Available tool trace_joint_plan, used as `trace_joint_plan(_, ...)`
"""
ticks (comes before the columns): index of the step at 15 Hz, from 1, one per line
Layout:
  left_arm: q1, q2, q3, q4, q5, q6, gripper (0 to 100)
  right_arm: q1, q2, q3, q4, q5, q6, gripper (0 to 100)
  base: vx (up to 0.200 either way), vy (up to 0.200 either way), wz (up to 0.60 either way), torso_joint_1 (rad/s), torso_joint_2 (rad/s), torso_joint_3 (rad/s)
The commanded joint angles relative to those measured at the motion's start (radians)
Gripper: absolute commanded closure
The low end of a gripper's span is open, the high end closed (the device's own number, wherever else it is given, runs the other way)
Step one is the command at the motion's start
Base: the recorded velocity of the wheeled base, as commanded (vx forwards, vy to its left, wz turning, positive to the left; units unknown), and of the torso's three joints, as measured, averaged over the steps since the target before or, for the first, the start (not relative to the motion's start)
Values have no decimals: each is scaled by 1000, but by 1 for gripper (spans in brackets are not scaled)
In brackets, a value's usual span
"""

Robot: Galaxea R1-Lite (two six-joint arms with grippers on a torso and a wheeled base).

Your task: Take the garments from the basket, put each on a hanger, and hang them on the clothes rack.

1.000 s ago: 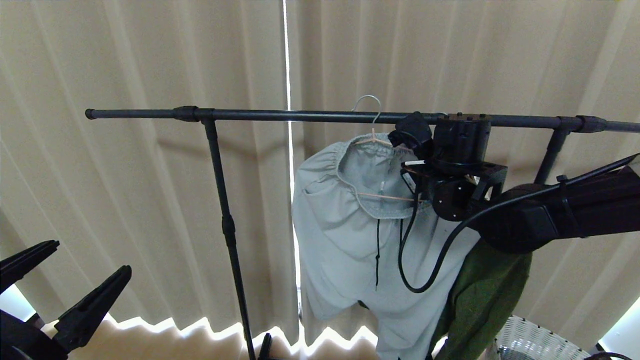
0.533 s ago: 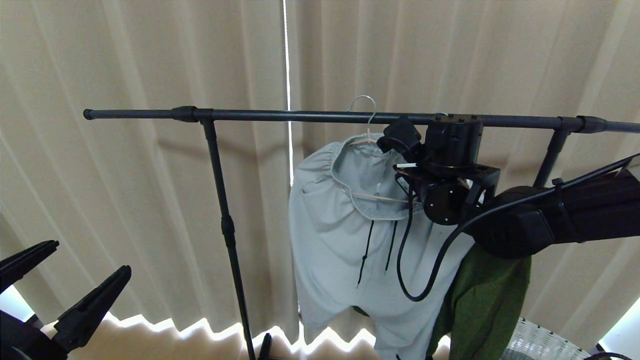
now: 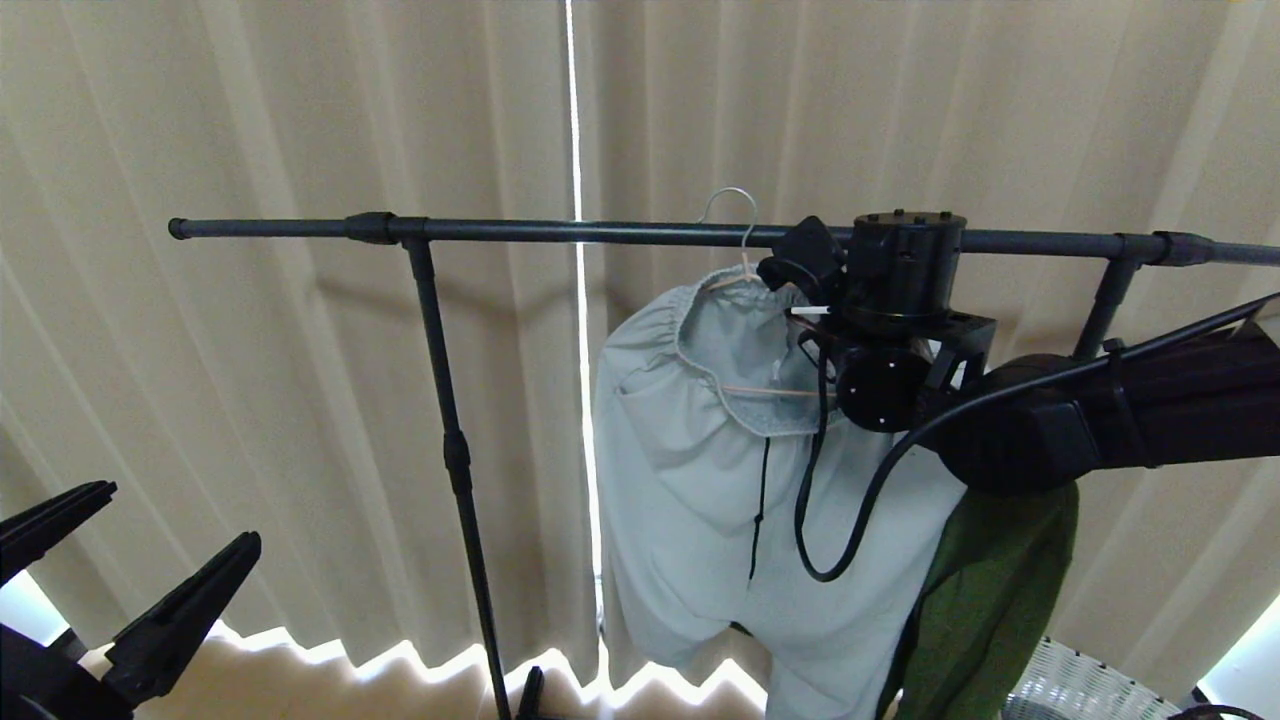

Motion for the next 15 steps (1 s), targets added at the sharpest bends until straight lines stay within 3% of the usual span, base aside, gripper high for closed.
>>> trace_joint_plan(1,0,-2,0,0,0,-1,0,0,20,-17,0,-5,1,100,0,0,0,0,0,0)
trace_joint_plan(4,0,-2,0,0,0,-3,0,-2,54,-63,0,-21,-1,100,0,0,0,0,0,0)
trace_joint_plan(15,-4,-2,3,0,-2,-3,0,-16,14,-29,-75,-111,9,100,0,0,0,0,0,0)
